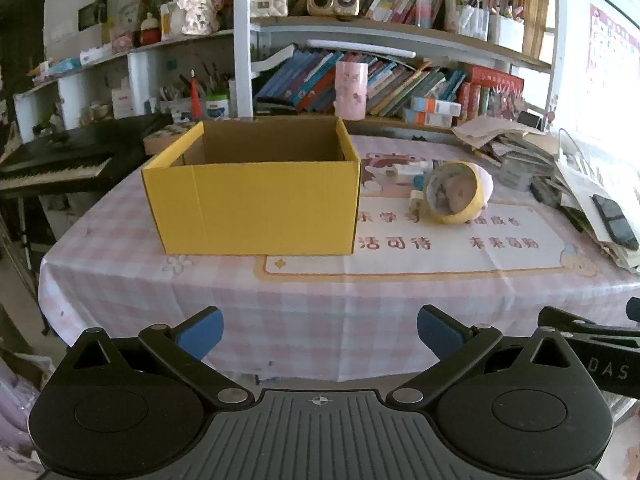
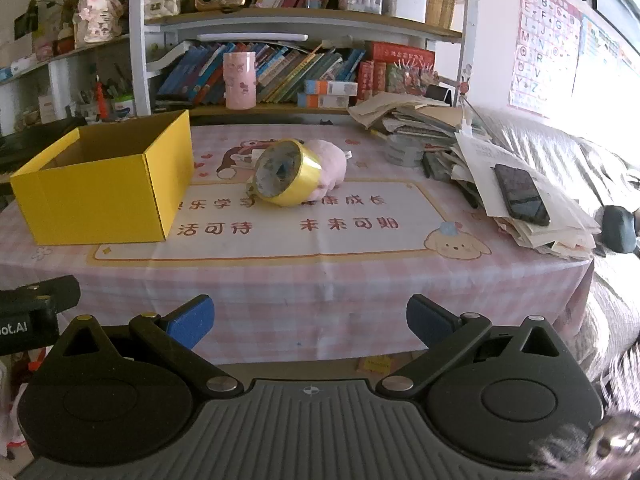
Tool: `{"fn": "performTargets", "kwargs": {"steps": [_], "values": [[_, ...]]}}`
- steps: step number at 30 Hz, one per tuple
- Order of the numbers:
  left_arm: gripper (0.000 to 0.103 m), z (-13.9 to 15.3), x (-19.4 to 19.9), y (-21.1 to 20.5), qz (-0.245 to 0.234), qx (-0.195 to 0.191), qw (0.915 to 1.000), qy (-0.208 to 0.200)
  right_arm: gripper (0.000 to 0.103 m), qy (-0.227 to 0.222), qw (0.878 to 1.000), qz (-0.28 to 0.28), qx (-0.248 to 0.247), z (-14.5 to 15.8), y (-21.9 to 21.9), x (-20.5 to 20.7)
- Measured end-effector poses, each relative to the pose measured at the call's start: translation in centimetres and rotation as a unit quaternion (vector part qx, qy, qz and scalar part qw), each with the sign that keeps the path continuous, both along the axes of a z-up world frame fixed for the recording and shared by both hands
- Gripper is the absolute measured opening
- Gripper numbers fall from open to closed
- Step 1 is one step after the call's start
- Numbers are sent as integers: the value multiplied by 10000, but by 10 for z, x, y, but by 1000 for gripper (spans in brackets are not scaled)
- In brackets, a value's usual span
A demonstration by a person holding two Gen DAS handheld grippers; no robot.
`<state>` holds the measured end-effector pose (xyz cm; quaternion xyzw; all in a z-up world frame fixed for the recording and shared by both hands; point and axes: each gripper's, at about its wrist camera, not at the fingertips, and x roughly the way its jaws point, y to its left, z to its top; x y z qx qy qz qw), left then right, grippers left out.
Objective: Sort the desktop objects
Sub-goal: 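Move both tools toward the yellow tape roll and pink plush pig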
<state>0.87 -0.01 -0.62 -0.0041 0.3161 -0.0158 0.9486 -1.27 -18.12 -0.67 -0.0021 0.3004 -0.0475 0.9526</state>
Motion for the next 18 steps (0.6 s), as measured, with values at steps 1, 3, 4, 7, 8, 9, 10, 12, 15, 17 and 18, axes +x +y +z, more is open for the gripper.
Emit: {"fn": "performTargets", "kwargs": {"steps": [1, 3, 4, 7, 8, 9, 10, 12, 15, 17, 18], "values": [[103, 0, 0, 1, 6, -10, 10000, 18, 103, 10, 10000, -4, 4, -1, -1, 0], [103, -2, 1, 2, 10, -7, 10000, 63, 103, 41, 10000, -40, 30, -2, 3, 1], [103, -3, 1, 2, 14, 23, 10000, 83, 103, 49, 10000, -46, 40, -2, 2, 1], [103, -5, 2, 3, 29, 51, 9999, 134, 103, 81, 9999, -69, 71, -3, 2, 1], [103, -5, 2, 4, 29, 41, 9999, 146, 103, 95, 9999, -77, 78, -3, 1, 1], [103, -5, 2, 4, 27, 35, 9999, 156, 103, 110, 9999, -80, 82, -2, 1, 1], [103, -5, 2, 4, 41, 41, 9999, 148, 103, 123, 9999, -82, 89, -2, 2, 1], [103, -4, 3, 5, 57, 18, 9999, 133, 103, 147, 9998, -80, 100, -2, 2, 1], [103, -4, 3, 7, 40, -82, 9998, 166, 103, 183, 9997, -75, 112, -3, 1, 2], [103, -5, 4, 6, 20, -72, 9998, 196, 103, 207, 9997, -63, 122, -3, 1, 2], [103, -5, 4, 6, -4, -66, 9998, 189, 103, 211, 9997, -61, 122, -3, 1, 3]]}}
